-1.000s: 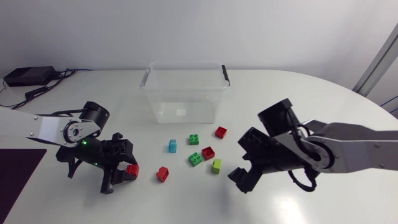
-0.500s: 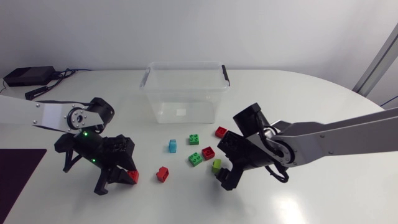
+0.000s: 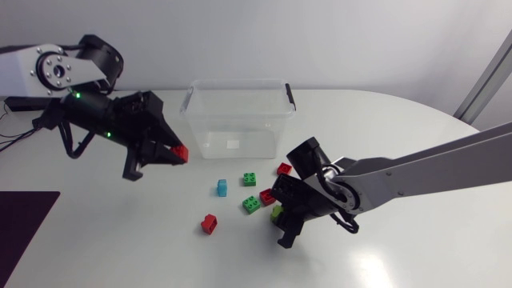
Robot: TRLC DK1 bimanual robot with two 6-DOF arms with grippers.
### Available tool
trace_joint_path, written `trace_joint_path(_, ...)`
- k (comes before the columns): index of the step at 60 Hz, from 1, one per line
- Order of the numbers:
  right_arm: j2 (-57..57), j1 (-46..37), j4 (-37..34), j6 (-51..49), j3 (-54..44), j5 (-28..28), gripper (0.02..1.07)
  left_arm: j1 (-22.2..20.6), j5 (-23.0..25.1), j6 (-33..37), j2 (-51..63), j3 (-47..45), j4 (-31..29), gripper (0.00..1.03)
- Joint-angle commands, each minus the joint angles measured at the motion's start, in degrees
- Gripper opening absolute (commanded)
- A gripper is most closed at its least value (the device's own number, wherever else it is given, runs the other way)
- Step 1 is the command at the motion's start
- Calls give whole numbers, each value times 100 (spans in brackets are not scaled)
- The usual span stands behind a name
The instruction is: Place the duplo bricks in the container
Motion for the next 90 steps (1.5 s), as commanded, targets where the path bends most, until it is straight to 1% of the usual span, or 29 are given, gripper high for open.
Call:
trace_joint_path(1, -41, 0, 36, -39, 35, 14, 30, -21, 142, -471, 339, 580, -21, 20)
trace_joint_path(7, -331, -35, -43, 23, 0, 23, 30, -57, 169, -1122, 779, 1161, 242, 21)
trace_joint_path(12, -647, -106, -325, 49, 97, 31, 30, -39, 195, -1728, 1157, 1609, 638, 22)
trace_joint_path(22, -1201, -167, -940, 154, 475, 67, 30, 14, 186, -2959, 1790, 2162, 1763, 24)
trace_joint_path(28, -1342, -176, -1221, 278, 791, 146, 30, -30, 72, -3301, 2185, 2514, 2062, 25)
trace_joint_path(30, -1342, -176, -1248, 313, 897, 198, 30, -57, -42, -3407, 2273, 2602, 2150, 25)
trace_joint_path(33, -1342, -193, -1291, 383, 1055, 251, 30, -65, -77, -3600, 2379, 2690, 2325, 25)
trace_joint_path(35, -1307, -220, -1300, 427, 1213, 304, 30, -136, -297, -3697, 2484, 2734, 2457, 30)
trace_joint_path(40, -1228, -316, -1371, 541, 1573, 339, 30, -188, -613, -3987, 2607, 2734, 2791, 48)
trace_joint_path(43, -1166, -360, -1388, 568, 1784, 357, 30, -232, -789, -4057, 2616, 2681, 2923, 62)
trace_joint_path(45, -1122, -396, -1388, 594, 1916, 374, 30, -267, -912, -4119, 2598, 2620, 3029, 76)
trace_joint_path(47, -1052, -431, -1397, 647, 2066, 383, 30, -267, -1000, -4233, 2554, 2540, 3187, 88)
trace_joint_path(49, -973, -483, -1415, 664, 2224, 383, 30, -267, -1062, -4321, 2510, 2461, 3310, 94)
trace_joint_path(50, -946, -492, -1423, 691, 2285, 383, 30, -267, -1114, -4365, 2475, 2426, 3380, 97)
trace_joint_path(51, -885, -510, -1441, 717, 2382, 383, 30, -267, -1150, -4382, 2431, 2365, 3442, 98)
trace_joint_path(57, -630, -580, -1441, 822, 2857, 471, 31, -259, -1299, -4514, 2062, 1987, 3670, 98)
trace_joint_path(65, -226, -694, -1423, 972, 3516, 524, 31, -303, -1299, -4629, 1385, 1407, 3714, 98)
trace_joint_path(74, 284, -817, -1423, 1104, 4201, 541, 31, -303, -1299, -4637, 550, 703, 3371, 98)
trace_joint_path(87, 1031, -870, -1415, 1192, 5001, 594, 32, -417, -1281, -4426, -179, -175, 2703, 98)
trace_joint_path(90, 1172, -870, -1415, 1192, 5133, 620, 32, -461, -1281, -4356, -355, -413, 2677, 98)
